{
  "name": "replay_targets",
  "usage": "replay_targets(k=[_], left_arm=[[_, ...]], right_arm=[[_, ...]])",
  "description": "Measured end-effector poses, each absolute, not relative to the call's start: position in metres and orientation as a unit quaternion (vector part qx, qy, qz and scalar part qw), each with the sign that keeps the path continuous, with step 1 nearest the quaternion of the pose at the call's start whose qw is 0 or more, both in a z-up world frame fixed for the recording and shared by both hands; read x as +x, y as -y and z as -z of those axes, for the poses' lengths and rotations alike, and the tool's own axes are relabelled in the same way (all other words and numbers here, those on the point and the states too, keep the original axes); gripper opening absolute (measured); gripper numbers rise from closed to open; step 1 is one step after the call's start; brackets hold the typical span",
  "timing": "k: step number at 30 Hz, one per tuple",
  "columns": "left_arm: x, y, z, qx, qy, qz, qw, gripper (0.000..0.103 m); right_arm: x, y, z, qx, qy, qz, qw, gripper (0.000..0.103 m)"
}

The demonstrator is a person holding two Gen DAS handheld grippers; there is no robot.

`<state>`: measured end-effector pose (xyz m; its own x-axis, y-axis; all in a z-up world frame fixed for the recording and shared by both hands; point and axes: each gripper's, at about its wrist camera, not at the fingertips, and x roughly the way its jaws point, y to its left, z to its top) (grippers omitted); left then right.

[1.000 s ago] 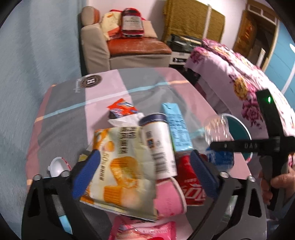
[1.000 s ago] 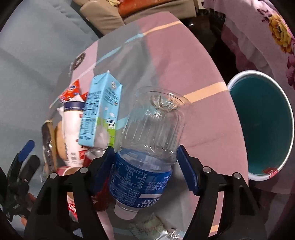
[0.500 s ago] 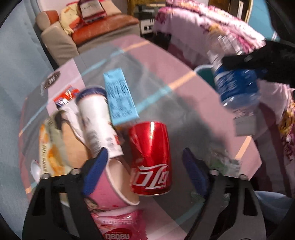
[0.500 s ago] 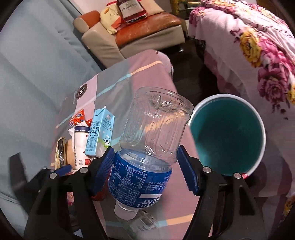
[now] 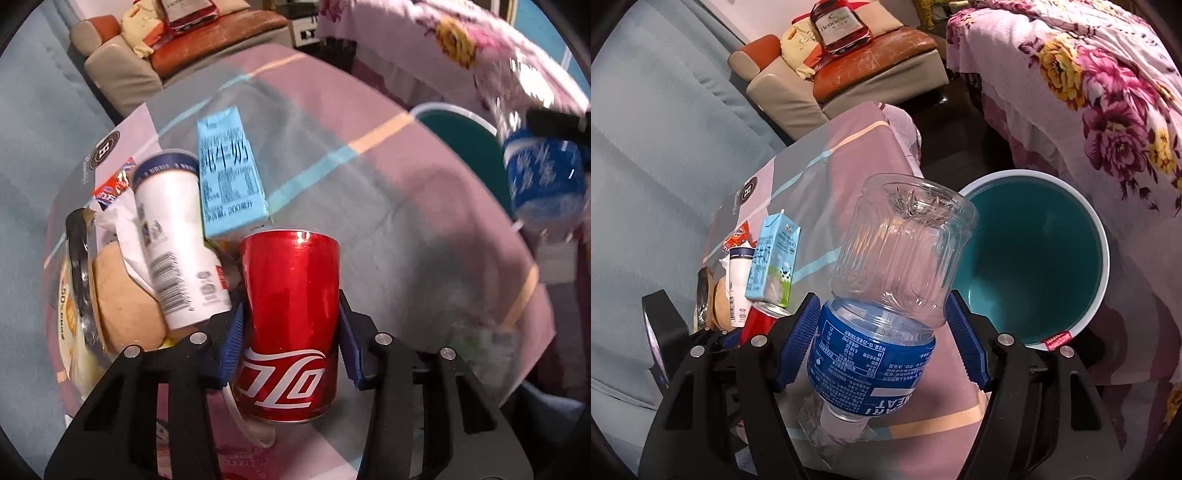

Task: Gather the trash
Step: 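Grasp the red Coca-Cola can with the left gripper while the right gripper carries the bottle to the bin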

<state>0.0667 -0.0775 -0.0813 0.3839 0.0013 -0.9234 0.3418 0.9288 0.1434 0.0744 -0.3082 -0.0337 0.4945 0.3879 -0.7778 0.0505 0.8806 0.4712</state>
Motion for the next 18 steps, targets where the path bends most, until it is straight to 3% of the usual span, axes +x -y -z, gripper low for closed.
replay_targets(k=[12,18], left_arm=[[0.077,0.103,0.006,0.043,-0.514,0.187,0.836,0.046],[0.1,0.166,0.013,0.06,-0.511,0.229,0.826,0.046]], right_arm=[[0.064,0.364,0.029,0.251,-0.459,-0.067,0.85,0.067],[0.061,0.404,0.025,0.263,-0.443,-0.03,0.857,0.067]])
